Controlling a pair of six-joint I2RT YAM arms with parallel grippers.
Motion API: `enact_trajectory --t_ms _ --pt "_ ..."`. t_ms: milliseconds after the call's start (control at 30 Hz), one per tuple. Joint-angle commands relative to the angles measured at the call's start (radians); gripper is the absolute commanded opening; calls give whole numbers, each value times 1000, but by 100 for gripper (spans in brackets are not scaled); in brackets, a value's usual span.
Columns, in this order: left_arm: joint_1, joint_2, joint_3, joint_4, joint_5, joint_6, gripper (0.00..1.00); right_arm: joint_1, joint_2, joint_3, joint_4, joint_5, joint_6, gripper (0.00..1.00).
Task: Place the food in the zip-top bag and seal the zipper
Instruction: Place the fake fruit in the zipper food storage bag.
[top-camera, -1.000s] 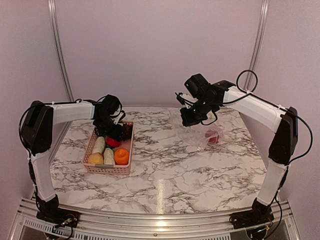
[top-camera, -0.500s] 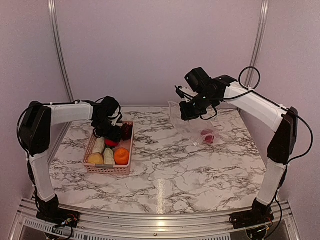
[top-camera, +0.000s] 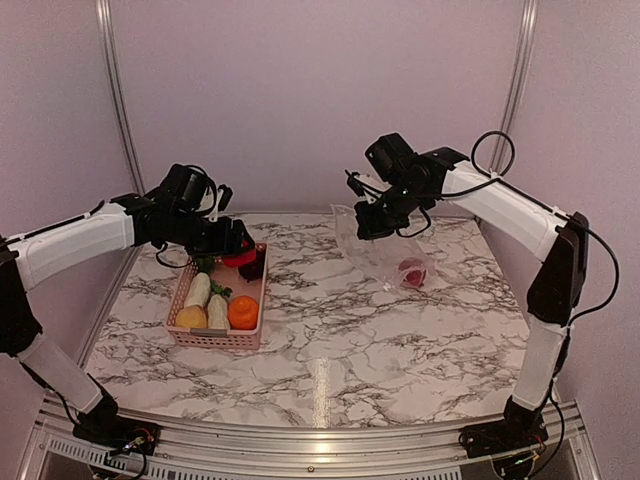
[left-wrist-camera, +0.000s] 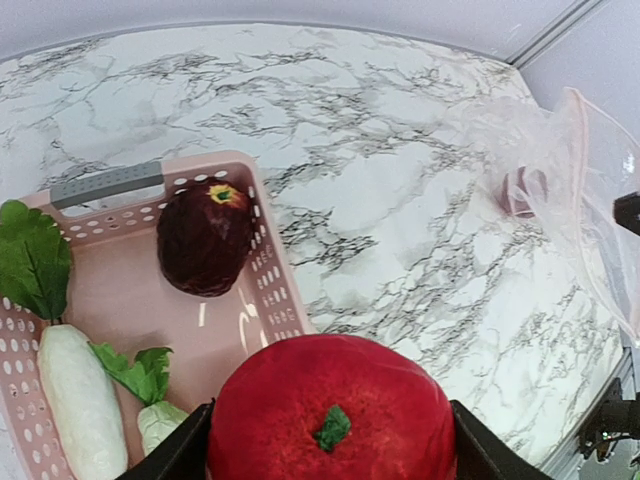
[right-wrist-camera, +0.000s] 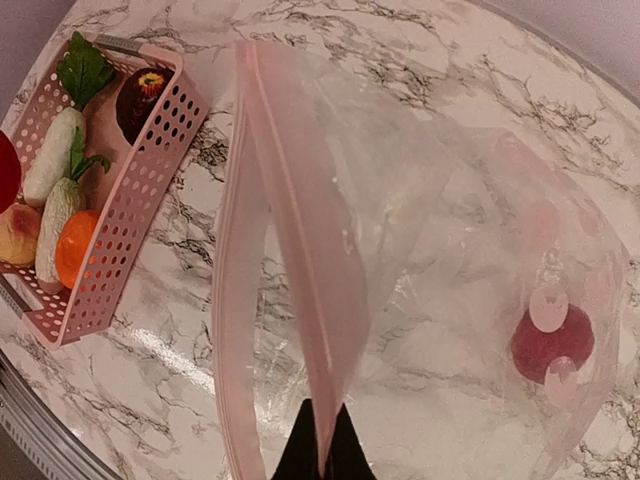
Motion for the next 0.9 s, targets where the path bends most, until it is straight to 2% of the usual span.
enact_trajectory --t_ms 0,233,433,533,667,867 --pt "-54 -65 -58 231 161 -165 59 9 42 85 -21 -45 -10 0" --pt "-170 -36 -9 529 241 -259 56 9 92 177 -46 -82 -8 0" --pt "-200 34 7 696 220 -317 54 9 101 223 -53 -125 36 0" --pt "-201 70 6 788 202 -395 53 9 98 223 -45 -157 61 0" --pt "-203 138 55 773 162 -448 48 10 94 225 -41 -163 73 0" --pt "-205 189 76 745 84 -496 48 10 86 213 -27 -173 95 0"
